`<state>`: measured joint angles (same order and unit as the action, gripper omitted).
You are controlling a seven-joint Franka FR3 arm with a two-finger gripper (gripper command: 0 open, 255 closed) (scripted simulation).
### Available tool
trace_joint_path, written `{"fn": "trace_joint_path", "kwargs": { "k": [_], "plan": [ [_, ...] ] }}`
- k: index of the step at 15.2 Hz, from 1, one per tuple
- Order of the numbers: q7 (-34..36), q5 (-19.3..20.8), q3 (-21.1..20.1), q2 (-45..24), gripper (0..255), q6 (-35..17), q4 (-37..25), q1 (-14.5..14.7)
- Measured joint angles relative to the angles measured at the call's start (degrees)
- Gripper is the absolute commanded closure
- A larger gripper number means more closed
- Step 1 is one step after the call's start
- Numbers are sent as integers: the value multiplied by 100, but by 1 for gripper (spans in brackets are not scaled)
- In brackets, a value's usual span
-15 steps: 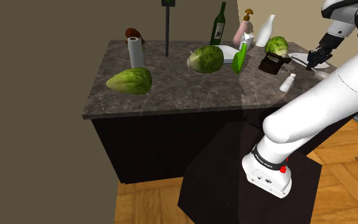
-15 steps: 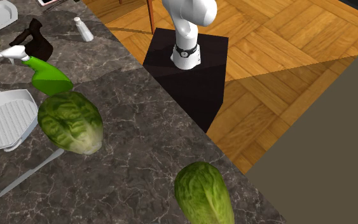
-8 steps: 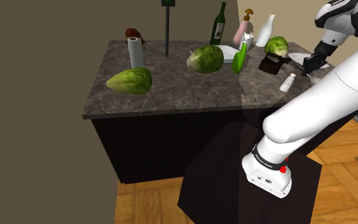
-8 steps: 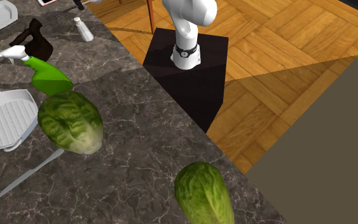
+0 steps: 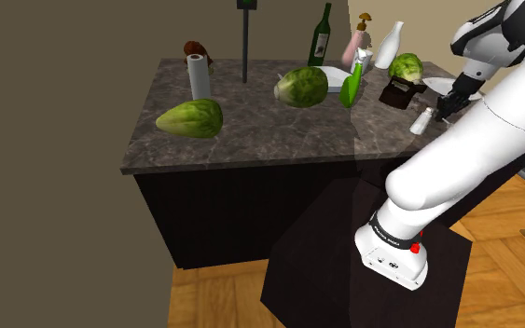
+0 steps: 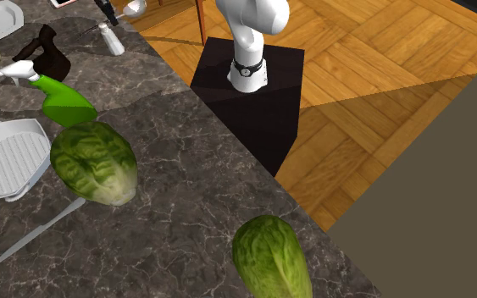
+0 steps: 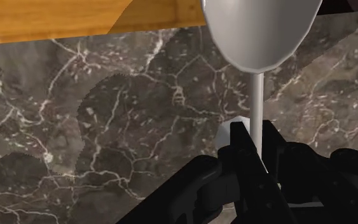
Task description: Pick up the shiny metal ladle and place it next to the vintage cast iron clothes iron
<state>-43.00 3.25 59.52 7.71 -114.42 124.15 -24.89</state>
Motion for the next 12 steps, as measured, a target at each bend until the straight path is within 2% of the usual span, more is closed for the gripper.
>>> {"fn": "trace_joint_path", "kwargs": {
  "k": [6,12],
  "plan": [
    [-269,-294,150,-331,255,-450,263,42],
    [-690,-842,243,-866,255,-912,465,63]
  ]
}}
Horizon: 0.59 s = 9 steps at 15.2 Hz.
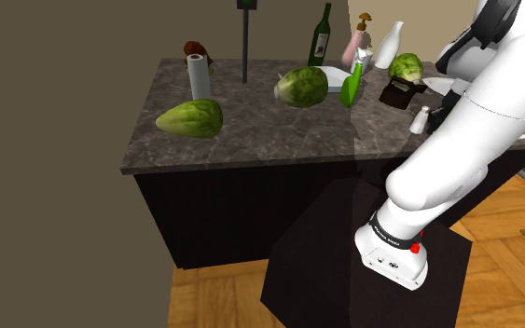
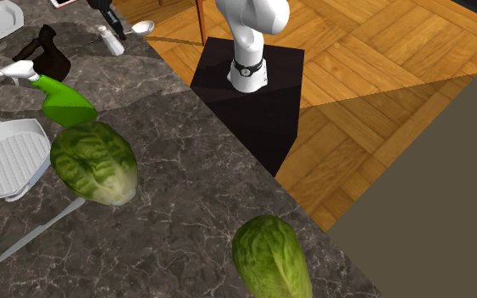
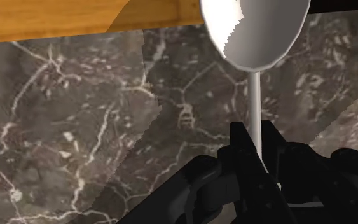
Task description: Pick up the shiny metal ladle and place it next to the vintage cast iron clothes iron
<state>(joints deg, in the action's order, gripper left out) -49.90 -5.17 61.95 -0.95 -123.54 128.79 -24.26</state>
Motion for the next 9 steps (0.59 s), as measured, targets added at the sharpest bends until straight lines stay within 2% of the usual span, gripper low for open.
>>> {"fn": "trace_joint_path", "kwargs": {
  "k": [6,7,9],
  "plan": [
    [-42,-55,-1,-51,255,-42,31,-3],
    [-42,-53,-1,-49,0,-41,33,-3],
    [-47,-58,-2,-55,0,-36,36,-3]
  ]
}}
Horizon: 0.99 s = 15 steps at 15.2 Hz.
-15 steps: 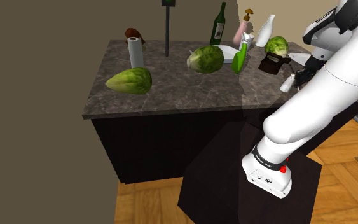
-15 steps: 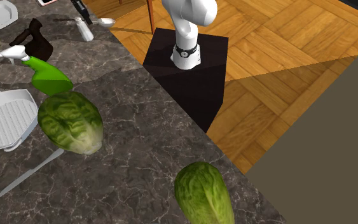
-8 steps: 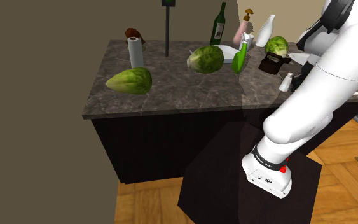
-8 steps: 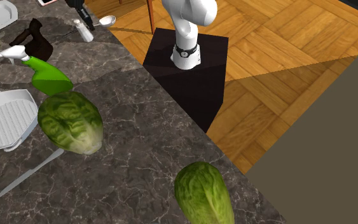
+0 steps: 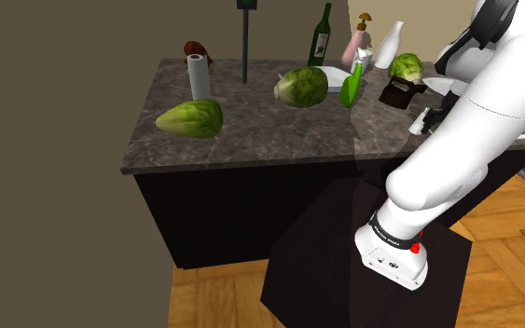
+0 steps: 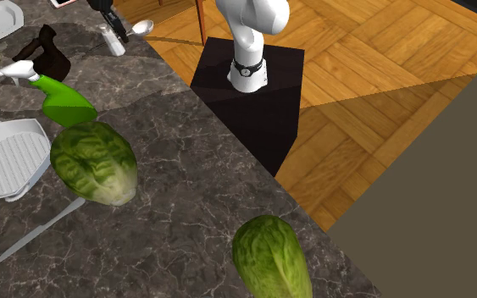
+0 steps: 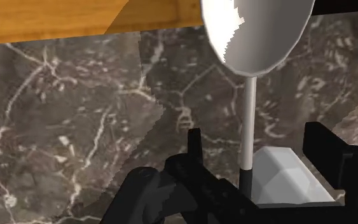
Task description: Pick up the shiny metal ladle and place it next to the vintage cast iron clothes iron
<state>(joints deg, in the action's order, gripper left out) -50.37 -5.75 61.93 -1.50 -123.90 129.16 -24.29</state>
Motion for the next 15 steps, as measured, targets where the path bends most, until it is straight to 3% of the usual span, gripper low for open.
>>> {"fn": "trace_joint_path", "kwargs": {
  "k": [4,9,15],
  "plan": [
    [0,-1,-1,-1,0,1,2,1],
    [422,570,-37,553,0,592,-349,16],
    [463,614,-52,594,0,709,-442,14]
  ]
}}
